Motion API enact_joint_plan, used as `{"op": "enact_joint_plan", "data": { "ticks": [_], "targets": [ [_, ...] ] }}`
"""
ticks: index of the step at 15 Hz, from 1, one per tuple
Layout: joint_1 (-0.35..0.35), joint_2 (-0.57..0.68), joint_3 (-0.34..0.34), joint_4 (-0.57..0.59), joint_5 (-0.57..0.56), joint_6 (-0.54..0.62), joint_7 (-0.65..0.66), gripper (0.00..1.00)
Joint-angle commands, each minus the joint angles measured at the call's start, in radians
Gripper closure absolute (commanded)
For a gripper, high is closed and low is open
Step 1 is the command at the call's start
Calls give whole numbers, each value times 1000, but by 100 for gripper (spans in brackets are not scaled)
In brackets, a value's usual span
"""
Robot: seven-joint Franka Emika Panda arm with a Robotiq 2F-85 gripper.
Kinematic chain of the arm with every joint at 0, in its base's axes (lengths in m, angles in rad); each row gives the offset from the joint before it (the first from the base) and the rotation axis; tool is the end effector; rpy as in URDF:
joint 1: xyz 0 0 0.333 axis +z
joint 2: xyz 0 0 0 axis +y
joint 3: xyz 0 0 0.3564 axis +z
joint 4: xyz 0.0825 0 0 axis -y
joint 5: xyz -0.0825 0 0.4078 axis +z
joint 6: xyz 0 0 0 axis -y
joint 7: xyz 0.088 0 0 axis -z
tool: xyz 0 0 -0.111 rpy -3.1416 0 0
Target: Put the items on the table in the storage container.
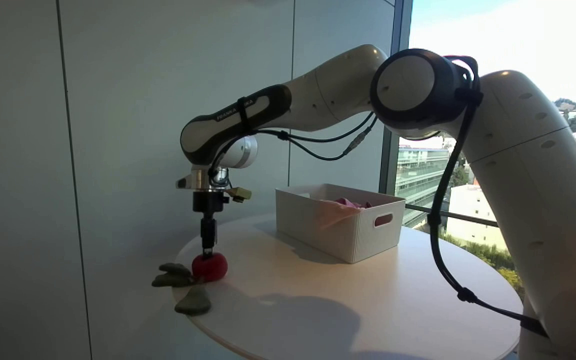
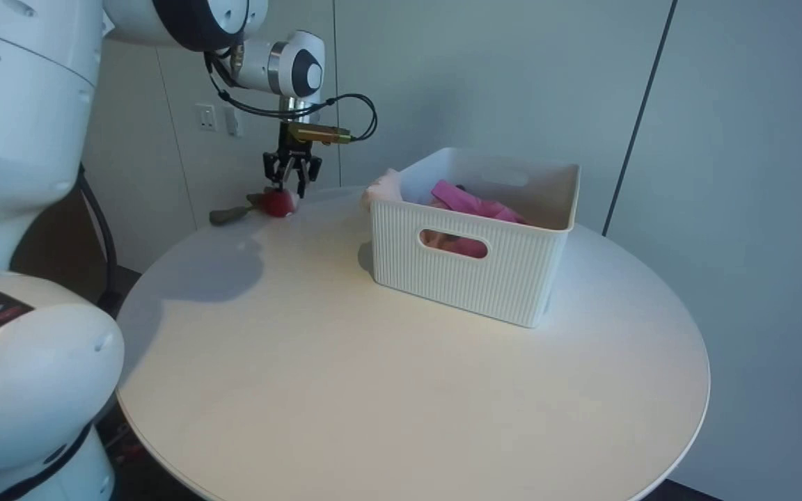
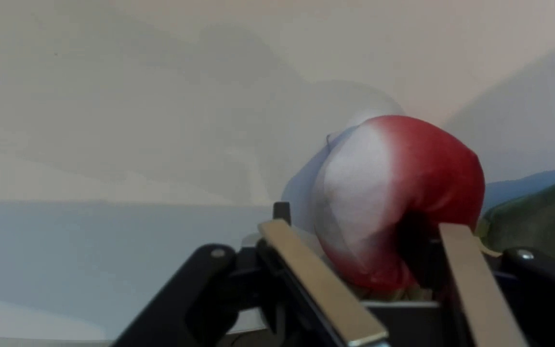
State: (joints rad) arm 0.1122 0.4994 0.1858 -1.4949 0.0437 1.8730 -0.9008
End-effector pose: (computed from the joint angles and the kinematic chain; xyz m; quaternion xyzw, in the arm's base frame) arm 0.6956 0.1944 0.3985 -0.8316 -0.5486 0.0346 0.0791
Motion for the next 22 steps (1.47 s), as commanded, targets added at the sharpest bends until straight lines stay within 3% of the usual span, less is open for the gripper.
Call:
{"op": "enact_joint_plan", "data": {
  "ticks": [1, 4, 6, 13, 22],
  "targets": [
    [-20, 53, 17, 98, 35, -80, -32, 72],
    [-27, 60, 12, 124, 43, -109, -27, 94],
    [-33, 58, 10, 135, 45, -117, -24, 97],
    [-58, 22, 1, 149, 45, -106, -6, 95],
    [-65, -350, -85, 11, -71, 33, 185, 95]
  ]
}}
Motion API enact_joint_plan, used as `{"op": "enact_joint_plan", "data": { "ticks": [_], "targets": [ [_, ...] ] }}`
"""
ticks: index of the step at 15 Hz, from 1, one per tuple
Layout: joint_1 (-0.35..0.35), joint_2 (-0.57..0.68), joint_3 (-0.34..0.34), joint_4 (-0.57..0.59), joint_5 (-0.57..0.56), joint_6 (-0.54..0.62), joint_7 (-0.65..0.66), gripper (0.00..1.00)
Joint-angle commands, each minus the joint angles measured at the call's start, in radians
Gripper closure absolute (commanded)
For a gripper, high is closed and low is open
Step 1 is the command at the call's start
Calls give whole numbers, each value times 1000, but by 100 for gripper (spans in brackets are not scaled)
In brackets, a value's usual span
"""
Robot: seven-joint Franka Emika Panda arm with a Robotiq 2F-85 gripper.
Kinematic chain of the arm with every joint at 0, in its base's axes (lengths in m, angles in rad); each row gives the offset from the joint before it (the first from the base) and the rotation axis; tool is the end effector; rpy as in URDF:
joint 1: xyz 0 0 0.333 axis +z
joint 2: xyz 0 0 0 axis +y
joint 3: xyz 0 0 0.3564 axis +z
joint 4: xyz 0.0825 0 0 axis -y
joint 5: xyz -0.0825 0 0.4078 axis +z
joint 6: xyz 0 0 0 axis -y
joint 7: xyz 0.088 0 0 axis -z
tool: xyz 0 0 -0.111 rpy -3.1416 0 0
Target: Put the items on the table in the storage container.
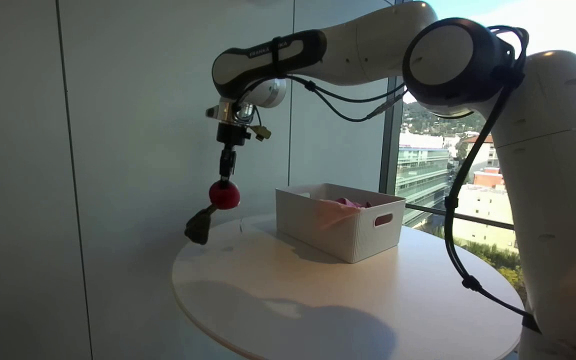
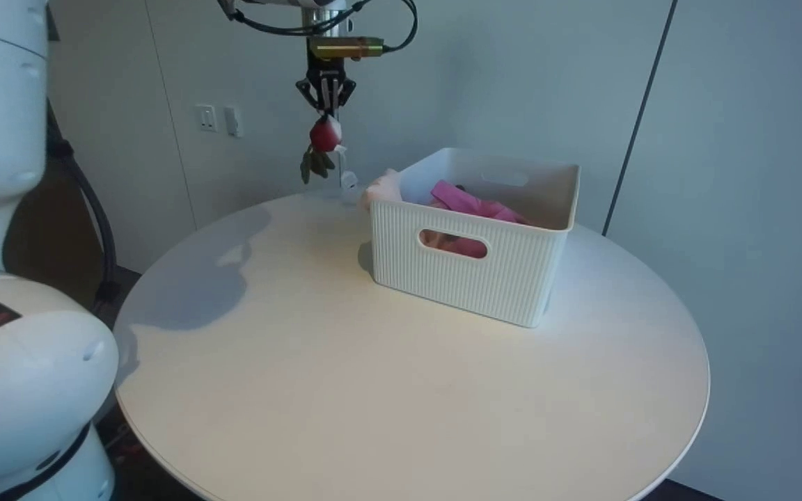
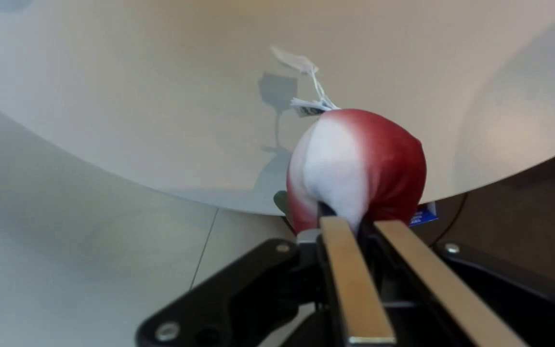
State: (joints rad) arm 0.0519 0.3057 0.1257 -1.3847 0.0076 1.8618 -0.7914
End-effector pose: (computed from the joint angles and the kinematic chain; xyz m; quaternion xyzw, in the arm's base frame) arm 0.6969 0.1118 0.5884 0.8838 0.4592 0.0894 0.0050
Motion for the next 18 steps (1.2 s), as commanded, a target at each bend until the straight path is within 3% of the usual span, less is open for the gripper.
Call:
{"op": "enact_joint_plan", "data": {
  "ticks": [1, 10, 14, 18],
  "targets": [
    [-8, -202, -36, -112, -49, 38, 111, 95],
    [-109, -607, -179, -425, -232, 44, 355, 95],
    [-167, -616, -226, -535, -334, 102, 514, 96],
    [-214, -517, -233, -568, -444, 185, 723, 95]
  ]
}}
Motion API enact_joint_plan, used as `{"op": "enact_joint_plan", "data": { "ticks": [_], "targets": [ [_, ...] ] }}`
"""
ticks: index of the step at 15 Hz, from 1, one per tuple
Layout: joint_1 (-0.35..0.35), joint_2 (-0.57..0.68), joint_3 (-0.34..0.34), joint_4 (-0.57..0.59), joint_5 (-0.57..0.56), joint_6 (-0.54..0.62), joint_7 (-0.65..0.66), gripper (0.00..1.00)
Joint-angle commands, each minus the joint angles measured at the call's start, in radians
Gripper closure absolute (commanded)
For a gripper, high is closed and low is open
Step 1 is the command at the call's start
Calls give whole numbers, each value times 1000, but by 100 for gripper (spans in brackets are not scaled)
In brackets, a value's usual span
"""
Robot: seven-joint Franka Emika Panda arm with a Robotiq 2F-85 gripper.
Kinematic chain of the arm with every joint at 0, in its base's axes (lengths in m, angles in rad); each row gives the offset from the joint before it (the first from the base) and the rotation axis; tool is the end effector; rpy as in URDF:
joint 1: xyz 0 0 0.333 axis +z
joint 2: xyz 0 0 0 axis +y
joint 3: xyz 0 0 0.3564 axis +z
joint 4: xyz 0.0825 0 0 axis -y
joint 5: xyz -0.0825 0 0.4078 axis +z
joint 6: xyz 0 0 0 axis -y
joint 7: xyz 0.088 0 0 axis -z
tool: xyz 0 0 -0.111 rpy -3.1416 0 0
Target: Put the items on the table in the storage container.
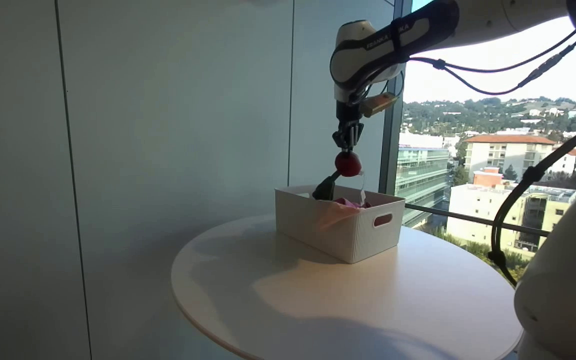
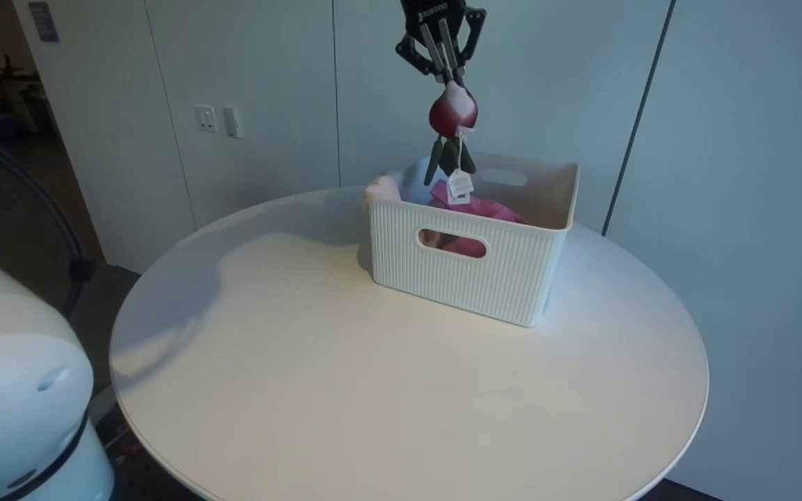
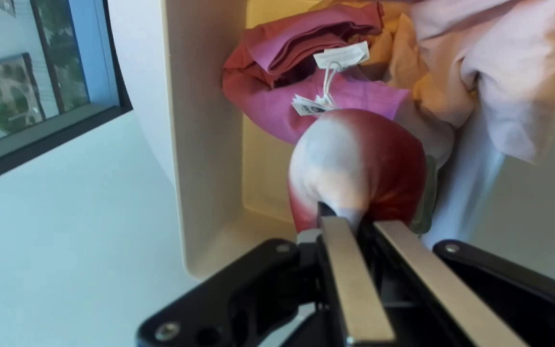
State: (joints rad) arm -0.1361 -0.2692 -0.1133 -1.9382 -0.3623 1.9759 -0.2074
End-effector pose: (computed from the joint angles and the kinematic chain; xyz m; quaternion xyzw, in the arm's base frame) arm 0.4934 -0.1584 0.6640 0.9754 0.0242 0.1105 0.1895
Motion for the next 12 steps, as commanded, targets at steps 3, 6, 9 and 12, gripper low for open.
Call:
{"op": "enact_joint_plan", "data": {
  "ticks": [3, 6, 9, 12],
  "targets": [
    [-30, 149, 0, 3, -93, 71, 218, 64],
    [-22, 149, -6, -17, -70, 59, 193, 68],
    [-22, 158, -6, -9, -71, 61, 201, 64],
    [-22, 157, -6, -3, -71, 61, 202, 64]
  ]
}}
